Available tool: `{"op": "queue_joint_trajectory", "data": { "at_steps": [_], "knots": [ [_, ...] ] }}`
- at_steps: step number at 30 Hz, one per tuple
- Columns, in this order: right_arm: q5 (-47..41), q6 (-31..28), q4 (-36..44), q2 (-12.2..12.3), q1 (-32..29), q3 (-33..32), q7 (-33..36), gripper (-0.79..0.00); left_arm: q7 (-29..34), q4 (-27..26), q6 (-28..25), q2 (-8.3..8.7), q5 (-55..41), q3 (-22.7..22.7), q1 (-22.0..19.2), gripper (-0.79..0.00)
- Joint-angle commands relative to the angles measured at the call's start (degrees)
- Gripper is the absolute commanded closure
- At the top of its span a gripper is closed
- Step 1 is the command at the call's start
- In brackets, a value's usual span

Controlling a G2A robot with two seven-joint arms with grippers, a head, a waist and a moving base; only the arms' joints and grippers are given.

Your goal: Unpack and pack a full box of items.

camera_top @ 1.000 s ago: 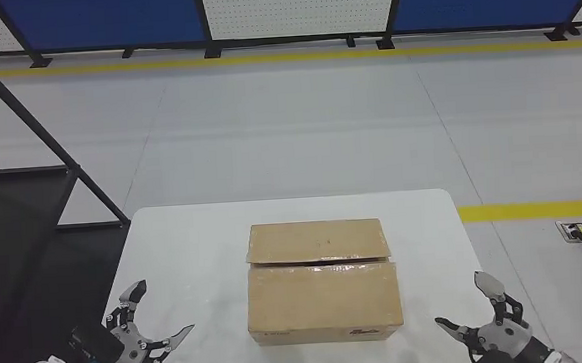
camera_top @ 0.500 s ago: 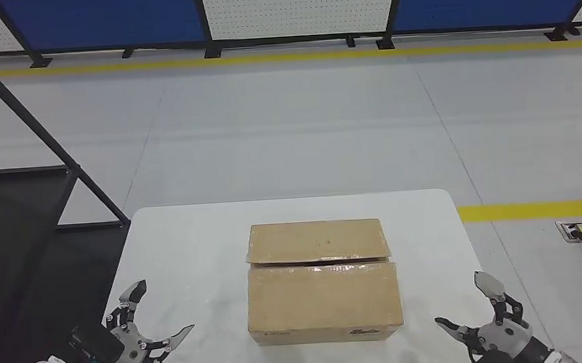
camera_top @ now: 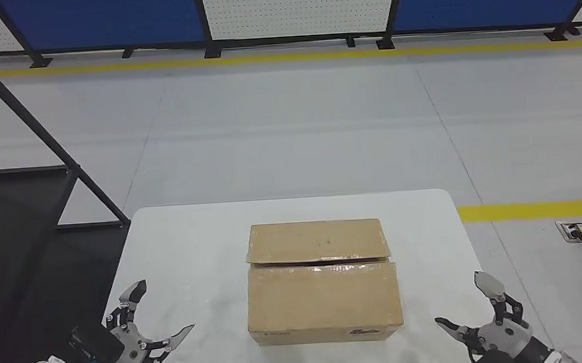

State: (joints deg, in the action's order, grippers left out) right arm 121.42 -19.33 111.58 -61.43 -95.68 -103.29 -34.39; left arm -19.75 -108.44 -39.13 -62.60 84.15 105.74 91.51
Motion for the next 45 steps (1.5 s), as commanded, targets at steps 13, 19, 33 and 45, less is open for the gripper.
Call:
{"op": "queue_joint_trajectory", "data": {
  "at_steps": [13, 19, 33, 45],
  "knots": [
    [1.4, 0.8, 0.2, 0.1, 0.1, 0.5, 0.2, -0.785, -0.9, -0.7, -0.9, 0.14, 1.1, -0.8, -0.8, -0.785],
    [7.9, 4.7, -1.5, 0.7, 1.0, 0.5, -4.6, -0.785, -8.2, -1.0, -6.1, 1.23, 10.9, -3.0, -5.6, -0.785],
    [17.3, 9.2, 0.4, 1.3, -1.1, -0.2, -6.8, -0.785, -20.1, 0.1, -7.8, 3.2, 27.3, -5.9, -10.4, -0.785],
    [17.3, 9.2, 0.4, 1.3, -1.1, -0.2, -6.8, -0.785, -20.1, 0.1, -7.8, 3.2, 27.3, -5.9, -10.4, -0.785]
  ]
}}
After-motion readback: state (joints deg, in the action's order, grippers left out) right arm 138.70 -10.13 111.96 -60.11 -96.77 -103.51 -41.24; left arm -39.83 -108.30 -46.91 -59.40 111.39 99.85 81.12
